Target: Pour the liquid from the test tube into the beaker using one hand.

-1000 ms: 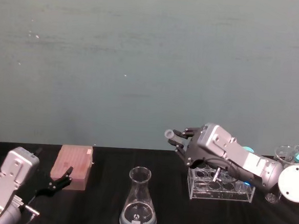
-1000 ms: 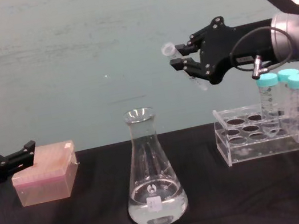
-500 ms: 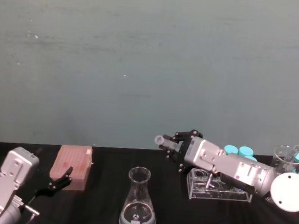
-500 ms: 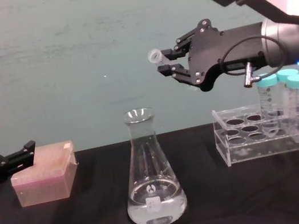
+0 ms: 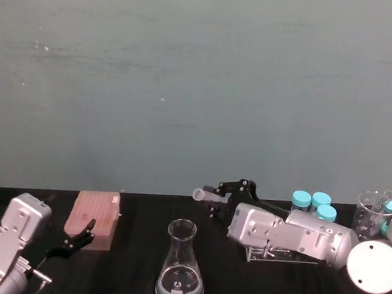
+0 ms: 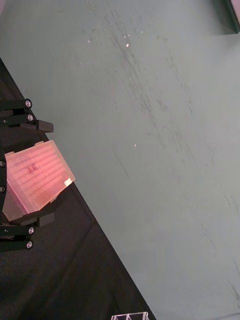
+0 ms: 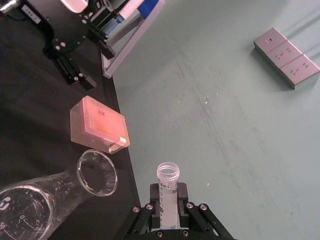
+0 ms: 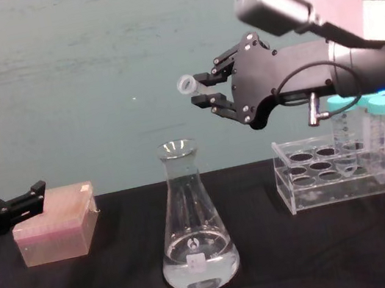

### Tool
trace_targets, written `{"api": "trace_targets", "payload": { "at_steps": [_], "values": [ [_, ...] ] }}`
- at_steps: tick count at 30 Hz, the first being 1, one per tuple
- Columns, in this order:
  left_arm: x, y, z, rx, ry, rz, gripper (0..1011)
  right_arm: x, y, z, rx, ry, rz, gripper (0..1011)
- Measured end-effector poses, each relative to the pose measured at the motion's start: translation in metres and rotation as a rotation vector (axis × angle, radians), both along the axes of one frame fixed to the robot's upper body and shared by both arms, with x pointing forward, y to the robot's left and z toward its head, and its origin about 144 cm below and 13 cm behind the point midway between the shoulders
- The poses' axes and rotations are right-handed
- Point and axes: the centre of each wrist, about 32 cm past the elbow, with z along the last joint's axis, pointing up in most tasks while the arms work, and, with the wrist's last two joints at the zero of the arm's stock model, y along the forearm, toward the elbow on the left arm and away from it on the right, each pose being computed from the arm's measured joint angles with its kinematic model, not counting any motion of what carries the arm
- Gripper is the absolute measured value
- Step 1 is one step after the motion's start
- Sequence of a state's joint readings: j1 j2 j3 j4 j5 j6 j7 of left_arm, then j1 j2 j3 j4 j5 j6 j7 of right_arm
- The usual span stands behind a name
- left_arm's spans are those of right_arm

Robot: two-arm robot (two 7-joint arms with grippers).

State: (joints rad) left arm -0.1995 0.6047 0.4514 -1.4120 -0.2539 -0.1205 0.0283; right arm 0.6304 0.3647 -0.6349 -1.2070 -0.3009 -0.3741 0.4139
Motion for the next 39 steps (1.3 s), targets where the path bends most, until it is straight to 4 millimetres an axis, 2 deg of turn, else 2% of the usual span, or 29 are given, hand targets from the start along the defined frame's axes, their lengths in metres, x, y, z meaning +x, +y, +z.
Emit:
{"api": "trace_targets", "payload": {
  "at_steps": [39],
  "values": [
    [0.000, 0.000, 0.000, 0.000, 0.000, 0.000, 1000, -0.003, 0.007, -0.017, -0.171, -0.258, 0.025, 192]
  ]
}}
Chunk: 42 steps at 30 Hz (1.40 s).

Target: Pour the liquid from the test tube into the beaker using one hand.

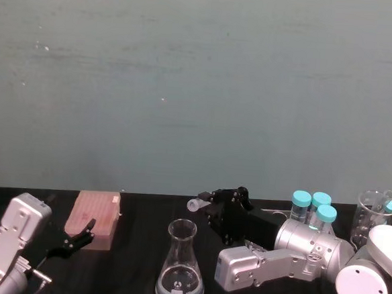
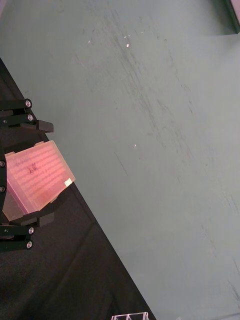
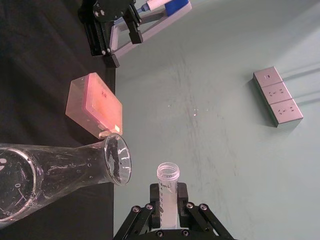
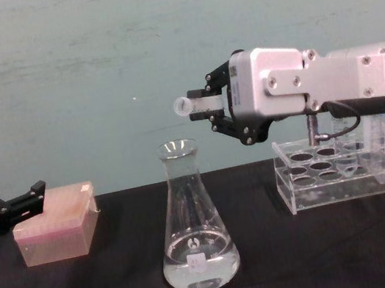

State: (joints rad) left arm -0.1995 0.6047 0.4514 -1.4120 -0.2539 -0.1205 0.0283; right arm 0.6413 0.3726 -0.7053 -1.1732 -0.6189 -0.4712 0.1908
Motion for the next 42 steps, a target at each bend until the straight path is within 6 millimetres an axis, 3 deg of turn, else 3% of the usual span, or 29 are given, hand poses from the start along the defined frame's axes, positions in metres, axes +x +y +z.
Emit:
{"api": "trace_targets", "payload": {
  "at_steps": [42],
  "values": [
    [0.0000, 0.0000, 0.0000, 0.000, 0.000, 0.000, 1000, -0.0063, 0.0009, -0.0077, -0.106, -0.164, 0.037, 191]
  ]
}}
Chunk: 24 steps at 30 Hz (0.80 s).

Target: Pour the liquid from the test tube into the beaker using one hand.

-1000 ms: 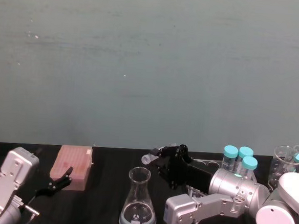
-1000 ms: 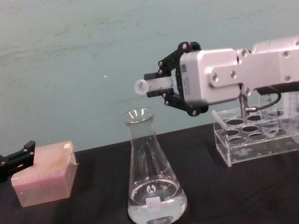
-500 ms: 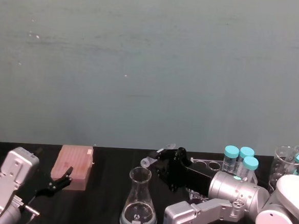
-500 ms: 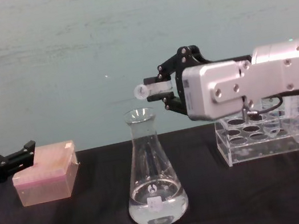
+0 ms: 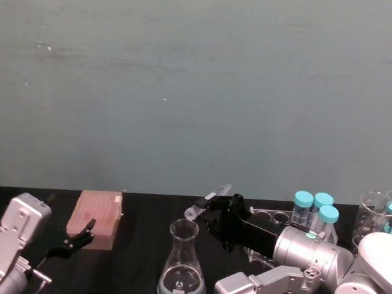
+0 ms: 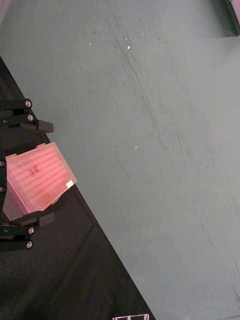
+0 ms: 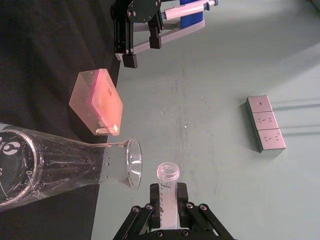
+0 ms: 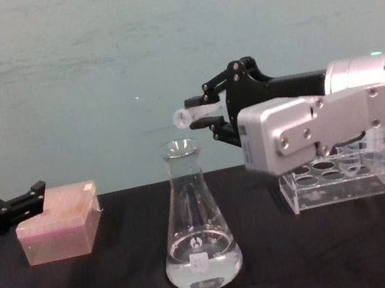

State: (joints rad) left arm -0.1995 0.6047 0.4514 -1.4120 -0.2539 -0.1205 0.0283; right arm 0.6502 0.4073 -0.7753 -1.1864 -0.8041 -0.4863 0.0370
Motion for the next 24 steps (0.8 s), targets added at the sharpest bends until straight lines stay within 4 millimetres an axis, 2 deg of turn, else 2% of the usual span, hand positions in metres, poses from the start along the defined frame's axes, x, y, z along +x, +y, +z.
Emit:
{"api": "trace_targets", "payload": {
  "at_steps": [24],
  "values": [
    [0.0000, 0.0000, 0.0000, 0.000, 0.000, 0.000, 1000, 0.0031, -0.0009, -0.0016, -0.047, -0.071, 0.006, 191]
  ]
}}
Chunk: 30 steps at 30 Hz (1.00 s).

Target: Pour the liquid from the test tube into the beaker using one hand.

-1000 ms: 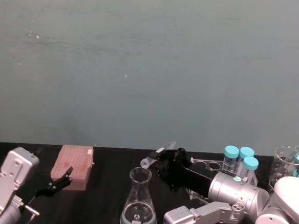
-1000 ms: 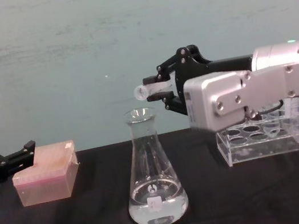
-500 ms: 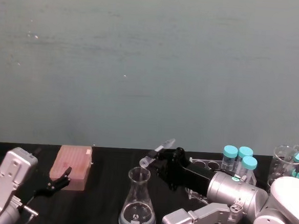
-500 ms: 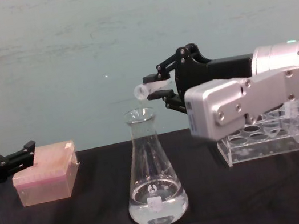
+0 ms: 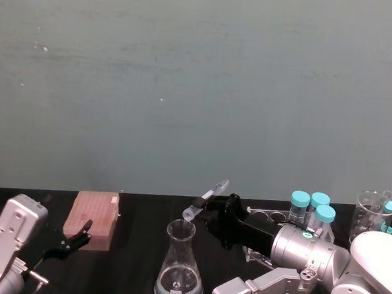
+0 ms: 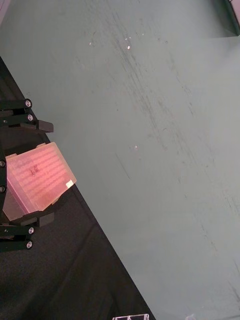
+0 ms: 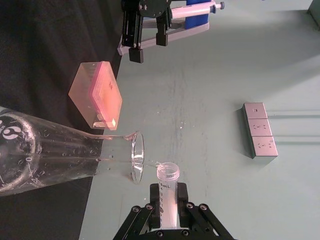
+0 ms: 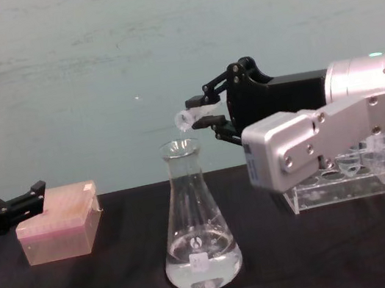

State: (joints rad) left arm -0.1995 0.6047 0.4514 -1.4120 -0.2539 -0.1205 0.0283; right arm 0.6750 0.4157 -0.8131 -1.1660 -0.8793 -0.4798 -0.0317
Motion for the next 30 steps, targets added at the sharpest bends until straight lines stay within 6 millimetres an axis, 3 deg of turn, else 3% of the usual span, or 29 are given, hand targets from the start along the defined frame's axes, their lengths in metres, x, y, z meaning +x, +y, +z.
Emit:
{"api": "trace_targets", "payload": {
  "at_steps": [30],
  "values": [
    [0.0000, 0.0000, 0.0000, 0.000, 0.000, 0.000, 1000, 0.0040, 0.0025, -0.0022, -0.058, -0.118, 0.007, 191]
  ]
}}
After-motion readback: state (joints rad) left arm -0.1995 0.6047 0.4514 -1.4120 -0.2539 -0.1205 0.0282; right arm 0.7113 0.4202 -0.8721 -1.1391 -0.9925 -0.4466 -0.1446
